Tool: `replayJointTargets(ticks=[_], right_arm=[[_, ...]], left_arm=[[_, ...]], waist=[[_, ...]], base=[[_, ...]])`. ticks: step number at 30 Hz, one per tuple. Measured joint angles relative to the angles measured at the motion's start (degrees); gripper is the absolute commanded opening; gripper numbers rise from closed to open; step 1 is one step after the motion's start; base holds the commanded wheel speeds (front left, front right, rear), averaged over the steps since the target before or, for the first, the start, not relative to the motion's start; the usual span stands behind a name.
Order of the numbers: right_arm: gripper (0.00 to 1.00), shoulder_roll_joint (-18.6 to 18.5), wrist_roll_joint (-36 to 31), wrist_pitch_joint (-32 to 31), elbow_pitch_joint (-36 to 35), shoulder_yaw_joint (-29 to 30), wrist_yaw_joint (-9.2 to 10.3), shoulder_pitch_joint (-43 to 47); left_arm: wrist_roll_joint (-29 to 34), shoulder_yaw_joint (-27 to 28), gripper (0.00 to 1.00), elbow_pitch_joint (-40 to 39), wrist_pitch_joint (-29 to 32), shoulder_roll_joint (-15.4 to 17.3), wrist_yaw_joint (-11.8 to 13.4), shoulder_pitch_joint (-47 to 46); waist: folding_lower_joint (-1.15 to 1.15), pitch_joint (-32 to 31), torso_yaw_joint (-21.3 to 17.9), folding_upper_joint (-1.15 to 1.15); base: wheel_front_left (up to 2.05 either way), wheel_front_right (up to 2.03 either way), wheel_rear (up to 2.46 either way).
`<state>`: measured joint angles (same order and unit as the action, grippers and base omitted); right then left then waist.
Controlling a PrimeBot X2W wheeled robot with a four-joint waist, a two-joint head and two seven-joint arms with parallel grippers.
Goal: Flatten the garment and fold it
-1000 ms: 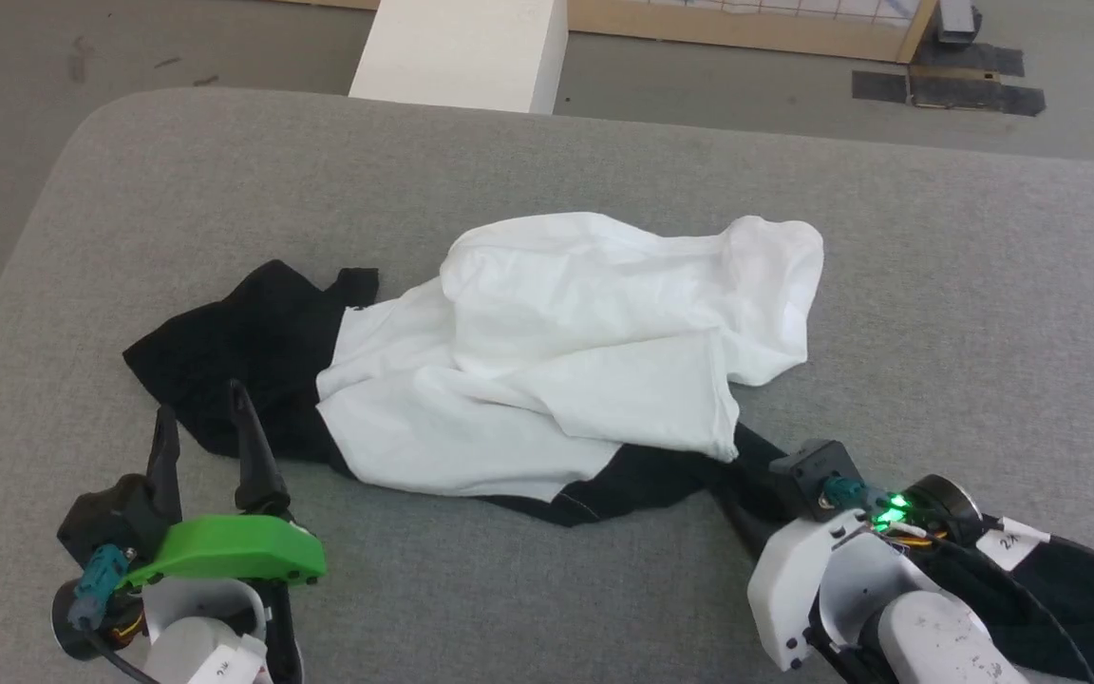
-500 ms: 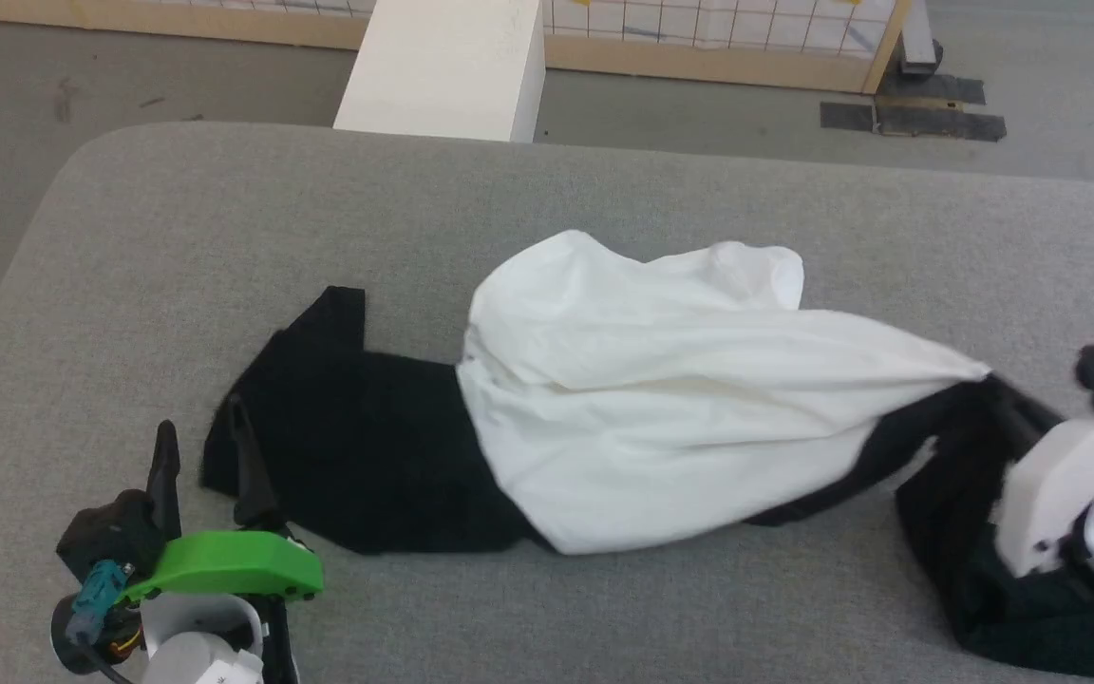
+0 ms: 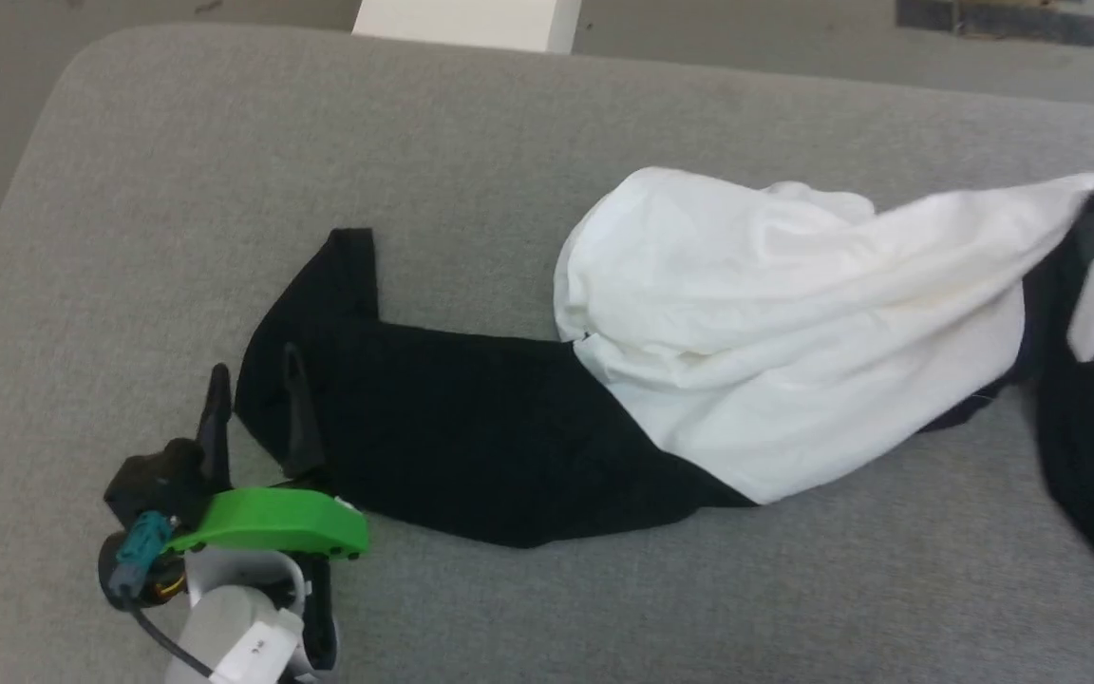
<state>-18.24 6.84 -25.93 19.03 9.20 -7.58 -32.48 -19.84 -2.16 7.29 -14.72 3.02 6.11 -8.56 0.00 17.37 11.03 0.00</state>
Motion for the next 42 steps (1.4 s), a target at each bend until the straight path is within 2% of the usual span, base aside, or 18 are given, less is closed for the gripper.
replayJointTargets(ticks=[4,8,13,17,21,24,26,28,31,37,42], right_arm=[[1.0,3.04,-0.83,4.08,3.35,0.08,-0.01,-0.16],[1.0,4.66,-1.54,8.1,1.8,1.11,0.0,2.49],[1.0,9.81,0.11,13.85,-5.76,0.2,0.0,11.8],[1.0,13.44,1.77,16.91,-12.23,-2.02,0.0,21.31],[1.0,14.9,2.45,19.23,-16.8,-3.64,0.0,29.41],[1.0,15.18,2.41,20.51,-19.01,-4.9,0.0,33.09],[1.0,15.25,3.16,20.94,-19.42,-5.5,0.0,34.33],[1.0,15.25,3.98,21.36,-19.34,-6.01,0.0,34.92],[1.0,15.25,4.27,21.43,-19.29,-6.59,0.0,34.93],[1.0,15.25,4.7,21.5,-19.16,-7.12,0.0,34.9],[1.0,15.26,4.77,21.5,-19.11,-6.59,0.0,34.91]], left_arm=[[0.0,-0.8,1.0,0.37,0.0,0.0,0.07,-0.02],[0.2,-0.88,1.0,0.97,0.0,-0.01,0.07,0.16],[1.2,-1.07,1.0,1.93,0.0,0.0,-0.12,1.61],[2.43,-4.01,1.0,3.37,0.41,0.24,-1.9,3.27],[4.39,-7.98,1.0,3.86,3.56,0.86,-4.03,3.76],[4.89,-9.81,1.0,5.02,8.73,1.4,-4.09,3.92],[5.5,-9.98,1.0,5.72,13.22,1.78,-2.71,4.49],[6.53,-9.68,1.0,5.92,18.62,2.23,0.21,5.6],[7.05,-9.47,1.0,4.76,25.17,2.37,3.1,7.28],[7.05,-9.79,1.0,-0.73,35.35,2.77,5.58,9.42],[6.86,-10.01,1.0,-6.25,38.6,2.98,6.57,12.84]], waist=[[0.0,0.61,1.08,0.0],[0.0,-0.26,0.92,0.0],[0.0,-2.34,-0.58,0.0],[0.0,-4.7,-2.68,0.0],[0.0,-6.9,-4.77,0.0],[0.0,-7.9,-6.46,0.0],[-0.01,-8.36,-7.51,0.0],[0.0,-8.68,-8.65,0.0],[0.0,-8.81,-10.03,0.0],[-0.01,-8.57,-11.44,0.0],[0.0,-8.95,-10.96,0.0]], base=[[0.0,0.0,0.0],[0.0,0.0,0.0],[0.0,0.0,0.0],[0.0,0.0,0.0],[0.0,0.0,0.0],[0.0,0.0,0.0],[0.0,0.0,0.0],[0.0,0.0,0.0],[0.0,0.0,0.0],[0.0,0.0,0.0],[0.0,0.0,0.0]])
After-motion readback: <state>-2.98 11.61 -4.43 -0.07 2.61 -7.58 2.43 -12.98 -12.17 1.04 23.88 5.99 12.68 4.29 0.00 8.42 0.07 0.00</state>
